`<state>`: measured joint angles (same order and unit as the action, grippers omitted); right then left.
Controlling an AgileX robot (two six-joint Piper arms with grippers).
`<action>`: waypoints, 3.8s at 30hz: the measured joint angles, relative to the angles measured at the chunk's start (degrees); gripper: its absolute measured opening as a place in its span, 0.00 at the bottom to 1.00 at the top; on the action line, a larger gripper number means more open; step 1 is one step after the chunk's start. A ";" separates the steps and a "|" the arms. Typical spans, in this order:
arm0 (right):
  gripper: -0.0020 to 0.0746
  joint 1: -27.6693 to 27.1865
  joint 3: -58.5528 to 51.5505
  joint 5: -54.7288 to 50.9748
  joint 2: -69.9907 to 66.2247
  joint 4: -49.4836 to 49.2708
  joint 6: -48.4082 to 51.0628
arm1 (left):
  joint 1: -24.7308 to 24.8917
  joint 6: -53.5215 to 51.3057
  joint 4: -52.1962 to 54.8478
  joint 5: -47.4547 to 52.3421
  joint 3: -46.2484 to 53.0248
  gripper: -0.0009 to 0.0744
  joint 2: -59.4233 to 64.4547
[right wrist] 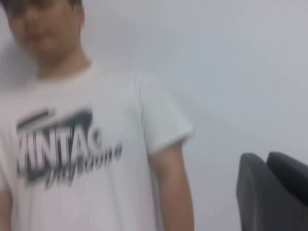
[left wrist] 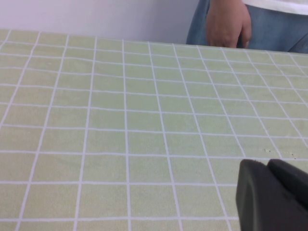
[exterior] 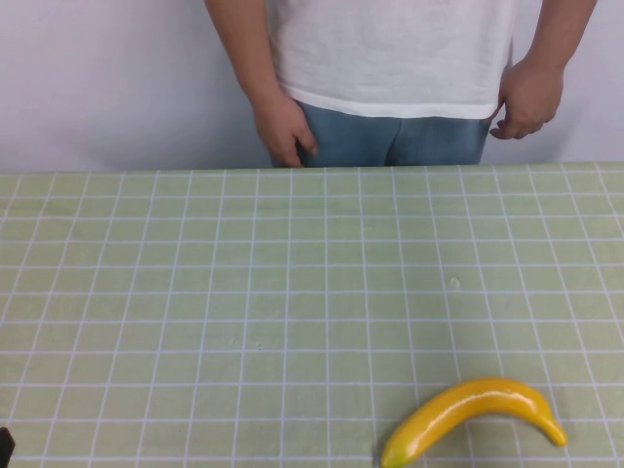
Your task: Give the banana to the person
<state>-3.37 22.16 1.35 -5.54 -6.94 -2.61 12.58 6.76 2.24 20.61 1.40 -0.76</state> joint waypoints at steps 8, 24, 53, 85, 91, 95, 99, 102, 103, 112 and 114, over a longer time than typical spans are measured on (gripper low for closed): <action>0.02 0.00 13.43 -27.36 -22.36 1.62 6.23 | 0.00 0.00 0.00 0.10 0.00 0.02 0.00; 0.02 16.34 22.41 -51.23 -50.73 -0.42 19.57 | 0.00 0.00 0.00 0.10 0.00 0.02 0.00; 0.74 27.08 26.59 -38.49 -87.81 2.18 46.09 | 0.00 0.00 0.00 0.10 0.00 0.02 0.00; 0.02 27.08 41.57 -53.86 -67.50 2.67 39.85 | 0.00 0.00 0.00 0.10 0.00 0.02 0.00; 0.02 27.08 56.33 -60.11 -70.41 2.91 37.47 | 0.00 0.00 0.00 0.10 0.00 0.02 0.00; 0.02 27.19 64.97 -63.53 -76.08 2.81 37.47 | 0.00 0.00 0.00 0.10 0.00 0.02 0.00; 0.02 28.33 71.61 -64.72 -82.24 2.81 37.22 | 0.00 0.00 0.00 0.10 0.00 0.02 0.00; 0.02 29.97 75.37 -65.13 -86.46 2.91 37.07 | 0.00 0.00 0.00 0.10 0.00 0.02 0.00; 0.02 30.37 76.08 -65.42 -87.88 2.91 37.07 | 0.00 0.00 0.00 0.10 0.00 0.02 0.00; 0.04 32.52 77.01 -65.90 -95.83 6.44 35.11 | 0.00 0.00 0.00 0.10 0.00 0.02 0.00; 0.14 32.61 77.01 -65.81 -96.32 7.54 33.95 | 0.00 0.00 0.00 0.10 0.00 0.02 0.00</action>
<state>29.24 99.17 -64.46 -101.86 0.60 31.34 12.58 6.76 2.24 20.71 1.40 -0.76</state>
